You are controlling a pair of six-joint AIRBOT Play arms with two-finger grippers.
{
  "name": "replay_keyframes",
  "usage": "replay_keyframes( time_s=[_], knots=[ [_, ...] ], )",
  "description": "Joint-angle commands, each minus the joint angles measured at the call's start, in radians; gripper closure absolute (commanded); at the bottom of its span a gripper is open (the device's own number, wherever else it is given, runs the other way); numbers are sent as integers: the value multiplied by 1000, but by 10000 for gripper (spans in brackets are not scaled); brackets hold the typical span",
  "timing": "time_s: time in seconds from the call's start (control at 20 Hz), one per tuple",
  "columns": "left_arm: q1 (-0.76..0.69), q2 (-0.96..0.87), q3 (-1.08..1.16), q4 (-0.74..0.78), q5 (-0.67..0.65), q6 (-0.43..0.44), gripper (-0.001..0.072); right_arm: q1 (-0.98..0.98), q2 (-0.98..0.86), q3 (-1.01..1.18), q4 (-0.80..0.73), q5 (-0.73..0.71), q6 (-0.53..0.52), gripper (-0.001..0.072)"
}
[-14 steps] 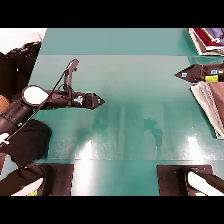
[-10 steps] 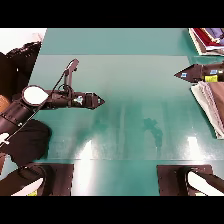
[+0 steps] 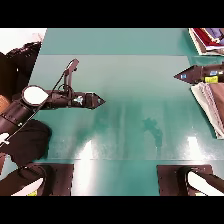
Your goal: Fold the shirts.
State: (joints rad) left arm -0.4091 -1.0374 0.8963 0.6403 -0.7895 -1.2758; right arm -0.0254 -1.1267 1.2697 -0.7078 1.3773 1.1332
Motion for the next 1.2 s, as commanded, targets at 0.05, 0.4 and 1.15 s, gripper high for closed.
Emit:
replay_keyframes(
  time_s=[0.05,0.4,1.15],
  knots=[
    [32,13,10,18,3,-8,687,1,1,0,0,39,0,690],
    [483,389,61,895,-518,-306,687,1,1,0,0,39,0,690],
    [717,459,-439,1208,-497,-427,-13,1,1,0,0,46,0,690]
  ],
)
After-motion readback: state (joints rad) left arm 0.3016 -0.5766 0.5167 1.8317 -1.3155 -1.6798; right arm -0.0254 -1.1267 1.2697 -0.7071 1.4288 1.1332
